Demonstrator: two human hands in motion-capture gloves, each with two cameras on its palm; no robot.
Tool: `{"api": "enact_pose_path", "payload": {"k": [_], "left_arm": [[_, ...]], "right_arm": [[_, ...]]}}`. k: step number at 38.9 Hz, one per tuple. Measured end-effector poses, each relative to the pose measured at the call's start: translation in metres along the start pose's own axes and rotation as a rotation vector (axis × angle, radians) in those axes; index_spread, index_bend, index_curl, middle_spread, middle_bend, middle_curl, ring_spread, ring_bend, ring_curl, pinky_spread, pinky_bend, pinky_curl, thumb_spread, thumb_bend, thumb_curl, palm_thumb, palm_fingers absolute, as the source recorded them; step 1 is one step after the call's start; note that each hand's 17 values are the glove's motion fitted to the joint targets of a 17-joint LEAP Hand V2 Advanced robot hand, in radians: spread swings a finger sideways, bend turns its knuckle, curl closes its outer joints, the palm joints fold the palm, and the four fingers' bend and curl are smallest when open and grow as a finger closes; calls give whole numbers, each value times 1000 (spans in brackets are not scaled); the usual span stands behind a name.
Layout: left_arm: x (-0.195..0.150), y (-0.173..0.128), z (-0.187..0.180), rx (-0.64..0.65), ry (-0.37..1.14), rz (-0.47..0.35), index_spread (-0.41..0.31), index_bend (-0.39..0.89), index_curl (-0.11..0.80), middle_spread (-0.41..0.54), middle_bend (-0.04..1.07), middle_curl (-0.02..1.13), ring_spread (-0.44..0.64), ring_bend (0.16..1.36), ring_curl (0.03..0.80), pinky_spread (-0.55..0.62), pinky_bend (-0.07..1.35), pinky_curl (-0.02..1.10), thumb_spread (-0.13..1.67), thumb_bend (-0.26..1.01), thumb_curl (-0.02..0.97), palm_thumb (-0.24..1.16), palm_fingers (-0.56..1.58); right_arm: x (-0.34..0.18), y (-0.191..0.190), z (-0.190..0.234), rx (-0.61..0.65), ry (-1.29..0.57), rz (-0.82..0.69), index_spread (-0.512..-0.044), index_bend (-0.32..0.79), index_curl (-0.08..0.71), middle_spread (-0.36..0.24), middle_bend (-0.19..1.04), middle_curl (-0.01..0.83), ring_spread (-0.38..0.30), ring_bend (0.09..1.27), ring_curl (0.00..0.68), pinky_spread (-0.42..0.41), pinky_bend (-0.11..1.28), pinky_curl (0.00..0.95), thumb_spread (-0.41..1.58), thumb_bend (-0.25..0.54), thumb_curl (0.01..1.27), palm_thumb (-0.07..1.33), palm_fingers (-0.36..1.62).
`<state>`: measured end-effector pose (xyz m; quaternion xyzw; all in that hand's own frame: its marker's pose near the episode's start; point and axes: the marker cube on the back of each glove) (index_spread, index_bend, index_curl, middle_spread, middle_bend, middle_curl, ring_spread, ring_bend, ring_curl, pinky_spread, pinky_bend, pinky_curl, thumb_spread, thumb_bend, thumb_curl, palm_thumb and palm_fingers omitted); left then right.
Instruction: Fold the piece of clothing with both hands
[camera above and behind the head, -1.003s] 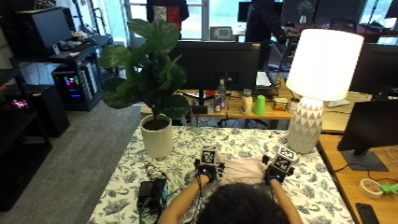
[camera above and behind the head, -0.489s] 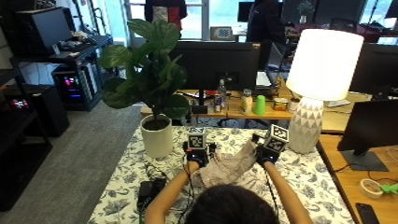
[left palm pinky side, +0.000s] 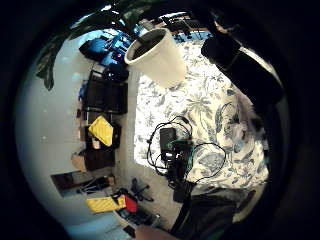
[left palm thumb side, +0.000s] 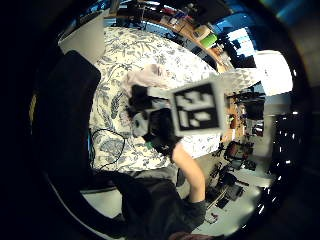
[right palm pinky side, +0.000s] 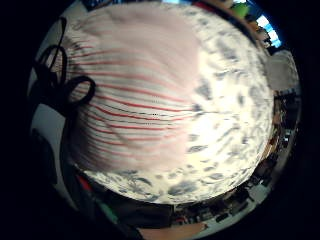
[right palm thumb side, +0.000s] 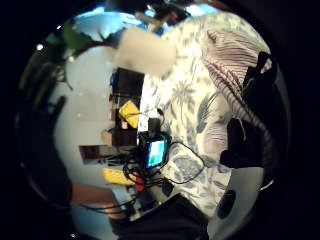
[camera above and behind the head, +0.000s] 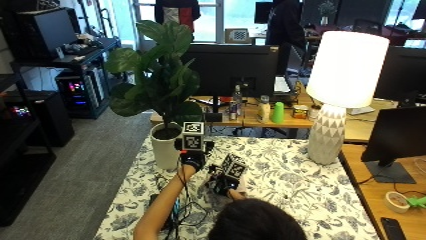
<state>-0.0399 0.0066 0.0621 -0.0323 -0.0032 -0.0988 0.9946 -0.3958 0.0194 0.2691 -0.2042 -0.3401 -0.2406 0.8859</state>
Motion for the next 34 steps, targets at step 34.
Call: {"api": "enact_pose_path", "payload": {"k": [34], "left_arm": [[6, 0, 8, -10, -106, -32, 45, 117, 220, 164, 178, 335, 224, 691, 319, 257, 688, 355, 1523, 2, 130, 113, 228]], "right_arm": [[42, 24, -177, 551, 37, -121, -190, 87, 226, -71, 230, 472, -138, 576, 432, -187, 607, 381, 1271, -8, 349, 862, 1106]]}}
